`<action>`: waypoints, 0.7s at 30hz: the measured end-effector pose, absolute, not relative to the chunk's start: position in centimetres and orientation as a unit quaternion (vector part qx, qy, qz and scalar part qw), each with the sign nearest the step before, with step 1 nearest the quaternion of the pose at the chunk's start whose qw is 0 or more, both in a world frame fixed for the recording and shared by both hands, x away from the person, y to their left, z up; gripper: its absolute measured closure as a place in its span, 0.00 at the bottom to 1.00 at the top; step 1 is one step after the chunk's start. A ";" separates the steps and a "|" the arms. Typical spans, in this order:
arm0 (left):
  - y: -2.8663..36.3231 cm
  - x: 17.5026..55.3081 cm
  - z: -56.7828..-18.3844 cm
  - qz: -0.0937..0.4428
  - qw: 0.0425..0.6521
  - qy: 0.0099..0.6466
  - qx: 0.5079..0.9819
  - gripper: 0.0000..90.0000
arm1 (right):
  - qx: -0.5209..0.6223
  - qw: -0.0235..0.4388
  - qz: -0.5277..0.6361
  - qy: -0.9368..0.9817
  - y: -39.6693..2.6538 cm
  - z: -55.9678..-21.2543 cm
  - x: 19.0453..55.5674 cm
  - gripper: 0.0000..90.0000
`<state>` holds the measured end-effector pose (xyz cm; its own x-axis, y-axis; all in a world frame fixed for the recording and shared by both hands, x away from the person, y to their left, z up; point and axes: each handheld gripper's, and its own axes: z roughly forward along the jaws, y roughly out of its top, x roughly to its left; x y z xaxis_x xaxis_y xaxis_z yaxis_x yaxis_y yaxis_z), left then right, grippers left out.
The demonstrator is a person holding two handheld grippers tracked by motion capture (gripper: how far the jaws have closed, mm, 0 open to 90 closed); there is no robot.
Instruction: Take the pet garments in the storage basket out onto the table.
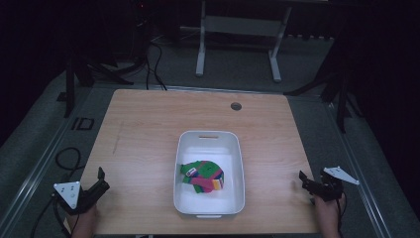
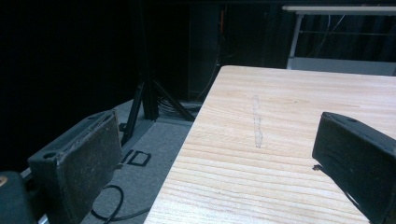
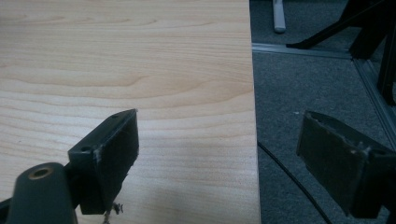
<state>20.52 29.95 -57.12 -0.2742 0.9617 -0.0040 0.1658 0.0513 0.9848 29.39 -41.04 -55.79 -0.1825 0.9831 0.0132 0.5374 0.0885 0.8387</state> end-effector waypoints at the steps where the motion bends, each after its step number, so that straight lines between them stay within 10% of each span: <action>1: 29.9 20.5 -57.1 0.512 0.389 0.612 0.460 0.02 | 0.564 0.301 0.371 0.674 -41.0 -55.8 29.4 0.14; 21: 29.9 20.5 -57.1 0.513 0.389 0.613 0.458 0.02 | 0.554 0.249 0.373 0.702 -42.0 -55.9 29.9 0.15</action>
